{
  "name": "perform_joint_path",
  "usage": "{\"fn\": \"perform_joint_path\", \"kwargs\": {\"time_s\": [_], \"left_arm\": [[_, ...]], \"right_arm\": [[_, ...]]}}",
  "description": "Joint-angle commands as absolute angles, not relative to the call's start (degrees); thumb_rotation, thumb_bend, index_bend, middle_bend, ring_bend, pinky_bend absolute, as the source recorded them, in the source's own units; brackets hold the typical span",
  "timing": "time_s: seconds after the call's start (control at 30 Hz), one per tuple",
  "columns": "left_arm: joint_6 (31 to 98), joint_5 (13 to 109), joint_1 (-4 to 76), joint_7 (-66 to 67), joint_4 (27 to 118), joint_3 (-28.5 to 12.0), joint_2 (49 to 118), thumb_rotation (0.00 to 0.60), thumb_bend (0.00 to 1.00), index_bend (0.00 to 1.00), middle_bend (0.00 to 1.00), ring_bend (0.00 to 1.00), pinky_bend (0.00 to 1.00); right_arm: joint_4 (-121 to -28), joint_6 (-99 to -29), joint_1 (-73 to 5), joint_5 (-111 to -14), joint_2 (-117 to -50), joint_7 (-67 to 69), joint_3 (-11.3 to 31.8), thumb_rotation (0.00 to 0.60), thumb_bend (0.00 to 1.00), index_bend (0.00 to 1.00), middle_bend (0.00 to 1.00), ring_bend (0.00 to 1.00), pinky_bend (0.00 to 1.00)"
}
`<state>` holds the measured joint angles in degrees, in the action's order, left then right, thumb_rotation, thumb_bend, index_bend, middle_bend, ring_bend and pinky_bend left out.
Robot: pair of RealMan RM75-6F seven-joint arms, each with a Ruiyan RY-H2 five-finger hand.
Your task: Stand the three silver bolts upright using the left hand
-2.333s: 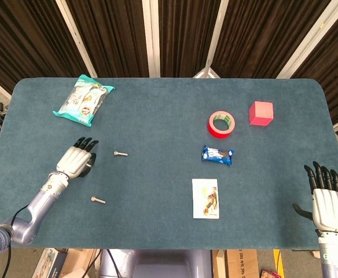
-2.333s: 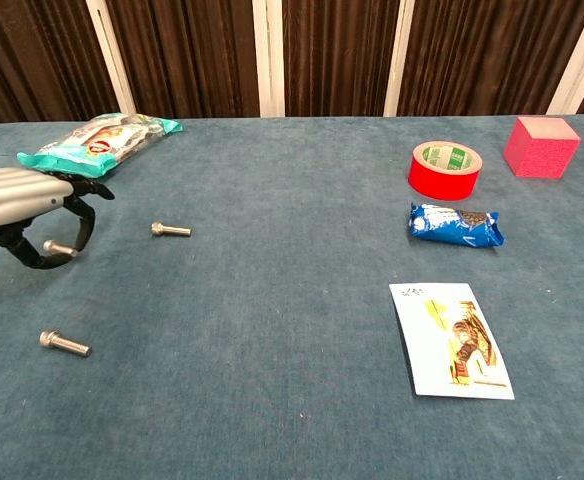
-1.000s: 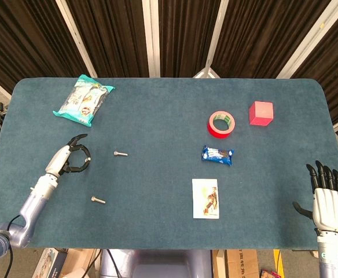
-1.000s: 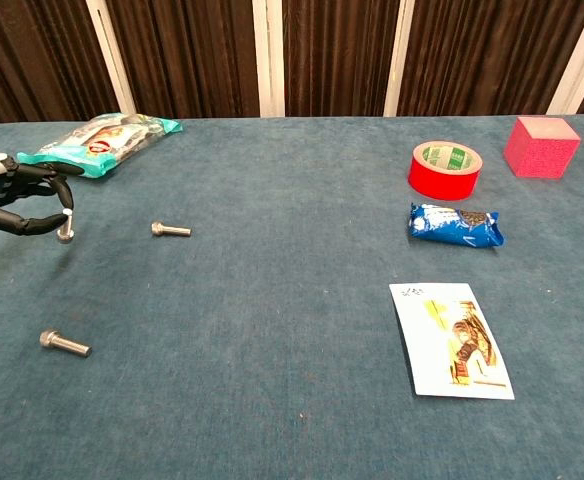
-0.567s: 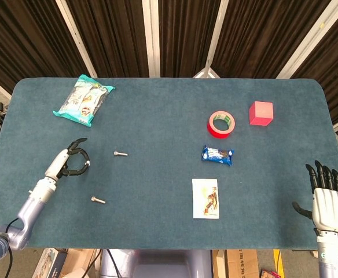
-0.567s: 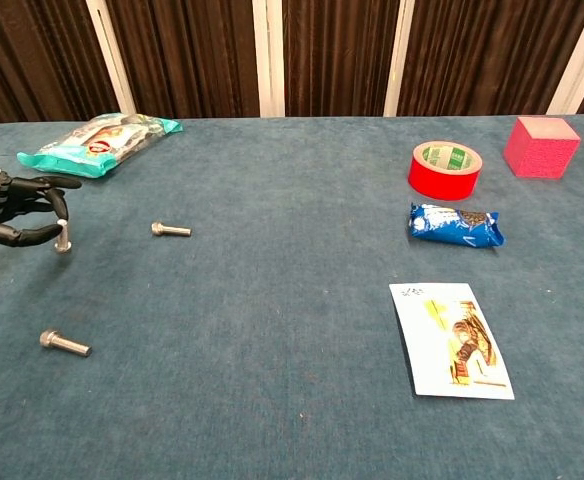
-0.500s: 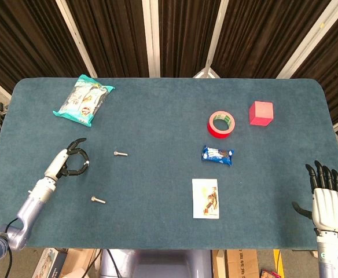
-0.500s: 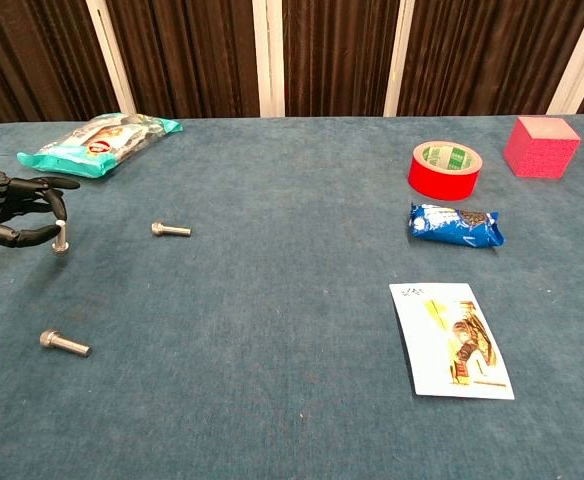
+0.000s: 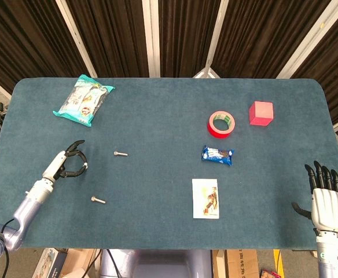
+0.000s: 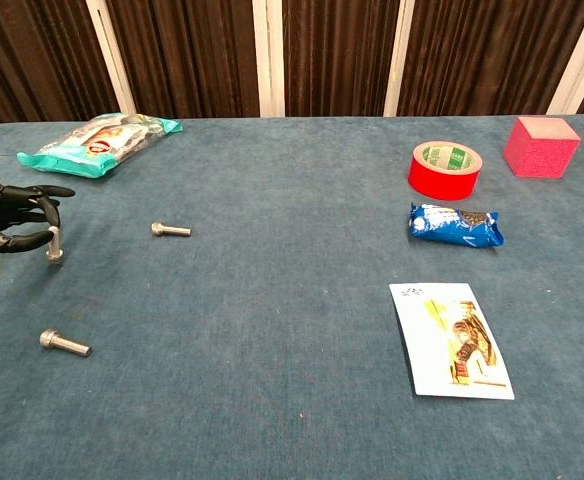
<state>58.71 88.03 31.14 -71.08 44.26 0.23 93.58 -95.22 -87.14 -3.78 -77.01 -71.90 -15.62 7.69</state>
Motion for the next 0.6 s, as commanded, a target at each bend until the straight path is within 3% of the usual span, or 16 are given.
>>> {"fn": "perform_joint_path", "kwargs": {"time_s": [0.03, 0.6], "left_arm": [[58.69, 88.3, 31.14, -71.66, 43.89, 0.54, 93.49, 0.6, 0.56, 0.55, 0.04, 0.0, 0.0], [58.79, 89.22, 31.39, -71.09, 43.17, 1.72, 92.83, 0.6, 0.51, 0.5, 0.02, 0.0, 0.0]], "right_arm": [[-95.23, -87.14, -3.77, -77.01, -71.89, -15.65, 7.68, 0.6, 0.0, 0.12, 0.04, 0.0, 0.0], [-95.07, -87.09, -3.8, -76.81, -72.01, -15.88, 7.78, 0.6, 0.0, 0.12, 0.04, 0.0, 0.0]]}}
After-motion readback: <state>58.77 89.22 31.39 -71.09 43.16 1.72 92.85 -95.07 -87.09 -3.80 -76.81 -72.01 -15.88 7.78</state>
